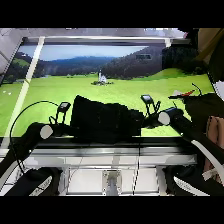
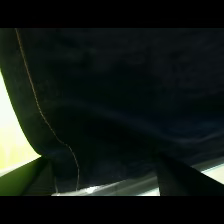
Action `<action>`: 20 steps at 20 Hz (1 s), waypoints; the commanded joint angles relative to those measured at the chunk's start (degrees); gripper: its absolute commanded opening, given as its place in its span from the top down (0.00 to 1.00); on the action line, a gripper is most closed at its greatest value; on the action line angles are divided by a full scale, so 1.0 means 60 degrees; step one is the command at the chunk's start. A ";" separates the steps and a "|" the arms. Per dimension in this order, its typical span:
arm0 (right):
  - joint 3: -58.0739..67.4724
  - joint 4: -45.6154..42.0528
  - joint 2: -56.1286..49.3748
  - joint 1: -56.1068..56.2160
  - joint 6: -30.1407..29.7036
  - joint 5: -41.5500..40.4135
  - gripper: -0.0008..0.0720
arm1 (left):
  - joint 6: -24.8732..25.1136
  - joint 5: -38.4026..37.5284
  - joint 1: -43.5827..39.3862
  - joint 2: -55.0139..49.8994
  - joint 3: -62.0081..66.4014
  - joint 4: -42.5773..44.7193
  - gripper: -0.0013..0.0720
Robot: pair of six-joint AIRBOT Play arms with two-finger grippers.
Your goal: Fold the clothes and pants, and hang the long-sleeved shirts on hangers.
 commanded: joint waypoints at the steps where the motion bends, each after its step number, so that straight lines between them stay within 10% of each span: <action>1: 0.1370 -0.1541 0.0576 -0.0186 0.0036 0.1555 0.27 | 0.0004 0.0029 0.0011 0.0368 0.0936 -0.0273 0.07; 5: 0.2641 -0.4277 0.0801 -0.0186 -0.0739 0.1279 0.30 | 0.0004 0.0776 0.0007 0.1002 0.1789 -0.0098 0.07; 7: 0.2794 -0.4269 0.0798 -0.0189 -0.0350 0.0867 0.52 | -0.0004 0.0729 0.0011 0.1195 0.1854 -0.0102 0.07; 9: 0.2291 -0.4171 0.0750 -0.0790 -0.0386 0.0787 0.36 | -0.0011 0.0495 0.0007 0.1282 0.1854 -0.0149 0.07; 10: 0.1942 -0.3472 0.0739 -0.1592 -0.0273 0.0725 0.23 | -0.0007 0.0342 0.0007 0.1297 0.1854 -0.0208 0.07; 13: 0.0597 -0.0051 0.0736 -0.4761 -0.1118 -0.0219 0.25 | -0.0266 0.0025 0.0007 0.1304 0.1854 -0.0313 0.09; 18: -0.1333 0.8768 -0.0940 -0.9180 -0.7238 0.1847 0.34 | -0.0554 0.0091 0.0007 0.1293 0.1854 -0.0313 0.09; 20: -0.1395 0.9074 -0.2102 -0.9227 -0.7395 0.2401 0.02 | -0.0827 0.0091 0.0007 0.1290 0.1854 -0.0317 0.09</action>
